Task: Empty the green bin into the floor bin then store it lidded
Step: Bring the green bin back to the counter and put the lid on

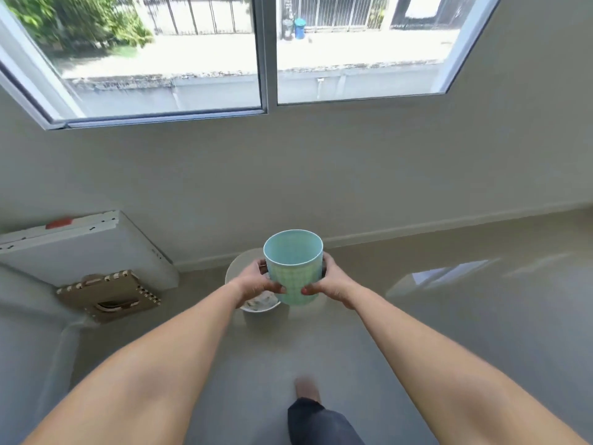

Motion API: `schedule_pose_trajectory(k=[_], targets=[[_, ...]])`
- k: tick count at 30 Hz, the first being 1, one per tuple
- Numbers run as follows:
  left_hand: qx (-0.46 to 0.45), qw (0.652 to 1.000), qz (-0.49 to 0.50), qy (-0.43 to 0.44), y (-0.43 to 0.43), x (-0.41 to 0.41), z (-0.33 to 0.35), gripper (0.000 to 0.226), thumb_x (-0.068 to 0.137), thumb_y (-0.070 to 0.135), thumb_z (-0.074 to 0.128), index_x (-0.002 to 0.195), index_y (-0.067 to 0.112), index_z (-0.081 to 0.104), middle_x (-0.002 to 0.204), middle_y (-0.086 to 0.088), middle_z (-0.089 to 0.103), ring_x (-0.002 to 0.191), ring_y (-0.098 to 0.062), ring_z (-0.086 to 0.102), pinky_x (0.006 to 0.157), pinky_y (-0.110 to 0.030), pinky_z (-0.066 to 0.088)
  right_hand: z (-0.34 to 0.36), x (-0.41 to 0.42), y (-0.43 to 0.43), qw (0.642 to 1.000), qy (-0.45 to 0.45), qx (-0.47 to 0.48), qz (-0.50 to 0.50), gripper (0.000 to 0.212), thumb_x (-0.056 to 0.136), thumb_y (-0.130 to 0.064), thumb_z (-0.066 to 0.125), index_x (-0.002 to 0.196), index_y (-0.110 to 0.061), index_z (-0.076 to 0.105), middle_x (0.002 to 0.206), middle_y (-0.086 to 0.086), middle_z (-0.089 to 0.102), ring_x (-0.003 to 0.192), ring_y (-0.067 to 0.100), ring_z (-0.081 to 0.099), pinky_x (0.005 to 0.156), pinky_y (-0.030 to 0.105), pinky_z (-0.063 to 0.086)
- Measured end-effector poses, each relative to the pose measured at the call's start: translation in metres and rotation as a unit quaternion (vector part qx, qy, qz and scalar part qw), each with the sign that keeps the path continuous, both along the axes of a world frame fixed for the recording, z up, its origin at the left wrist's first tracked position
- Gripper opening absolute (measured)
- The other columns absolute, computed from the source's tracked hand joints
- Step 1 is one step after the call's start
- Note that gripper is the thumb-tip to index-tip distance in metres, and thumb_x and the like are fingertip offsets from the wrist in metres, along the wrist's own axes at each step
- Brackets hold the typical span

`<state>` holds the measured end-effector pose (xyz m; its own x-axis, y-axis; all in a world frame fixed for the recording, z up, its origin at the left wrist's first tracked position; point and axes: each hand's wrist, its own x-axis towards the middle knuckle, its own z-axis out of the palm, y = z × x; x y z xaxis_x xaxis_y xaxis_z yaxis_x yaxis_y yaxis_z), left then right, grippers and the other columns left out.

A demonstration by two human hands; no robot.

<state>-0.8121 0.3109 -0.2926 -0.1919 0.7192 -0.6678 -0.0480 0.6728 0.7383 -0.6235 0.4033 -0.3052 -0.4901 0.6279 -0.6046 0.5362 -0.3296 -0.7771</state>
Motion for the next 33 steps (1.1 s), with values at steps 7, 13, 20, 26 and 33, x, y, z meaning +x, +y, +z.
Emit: schedule_pose_trajectory(k=[7, 13, 20, 26, 33], targets=[[0.084, 0.990, -0.109, 0.024, -0.034, 0.044, 0.052, 0.078, 0.074, -0.019, 0.072, 0.143, 0.000, 0.040, 0.146, -0.011, 0.052, 0.136, -0.030, 0.048, 0.099, -0.037, 0.046, 0.047, 0.054, -0.072, 0.991, 0.026, 0.065, -0.113, 0.105, 0.066, 0.009, 0.081, 0.149, -0.020, 0.024, 0.127, 0.006, 0.055, 0.121, 0.023, 0.054, 0.096, 0.034, 0.047], [0.126, 0.971, -0.199, 0.045, -0.064, 0.094, 0.095, 0.080, 0.073, -0.013, 0.077, 0.142, 0.003, 0.041, 0.141, -0.014, 0.054, 0.132, -0.034, 0.052, 0.101, -0.045, 0.045, 0.095, 0.113, -0.147, 0.969, 0.022, 0.126, -0.210, 0.101, 0.067, 0.006, 0.081, 0.148, -0.018, 0.025, 0.131, 0.005, 0.053, 0.124, 0.026, 0.053, 0.086, 0.032, 0.051], [0.187, 0.938, -0.289, 0.043, -0.077, 0.184, 0.155, 0.081, 0.072, -0.012, 0.078, 0.143, 0.005, 0.041, 0.137, -0.017, 0.058, 0.130, -0.037, 0.054, 0.105, -0.050, 0.041, 0.161, 0.201, -0.202, 0.937, 0.016, 0.178, -0.301, 0.104, 0.068, 0.008, 0.080, 0.150, -0.017, 0.020, 0.138, 0.010, 0.050, 0.129, 0.028, 0.050, 0.106, 0.044, 0.045], [0.253, 0.890, -0.378, 0.026, -0.093, 0.284, 0.204, 0.076, 0.076, -0.007, 0.077, 0.141, 0.011, 0.042, 0.136, -0.009, 0.059, 0.093, -0.011, 0.062, 0.058, -0.016, 0.054, 0.212, 0.294, -0.252, 0.895, 0.004, 0.237, -0.379, 0.106, 0.067, 0.006, 0.082, 0.151, -0.020, 0.021, 0.136, 0.008, 0.052, 0.127, 0.027, 0.050, 0.106, 0.047, 0.045], [0.286, 0.833, -0.474, 0.015, -0.148, 0.425, 0.249, 0.095, 0.057, 0.017, 0.083, 0.142, 0.020, 0.042, 0.135, 0.000, 0.059, 0.104, -0.018, 0.057, 0.075, -0.032, 0.042, 0.250, 0.425, -0.343, 0.837, -0.034, 0.283, -0.467, 0.103, 0.067, 0.000, 0.083, 0.149, -0.018, 0.024, 0.120, -0.002, 0.051, 0.122, 0.024, 0.051, 0.091, 0.036, 0.049]])
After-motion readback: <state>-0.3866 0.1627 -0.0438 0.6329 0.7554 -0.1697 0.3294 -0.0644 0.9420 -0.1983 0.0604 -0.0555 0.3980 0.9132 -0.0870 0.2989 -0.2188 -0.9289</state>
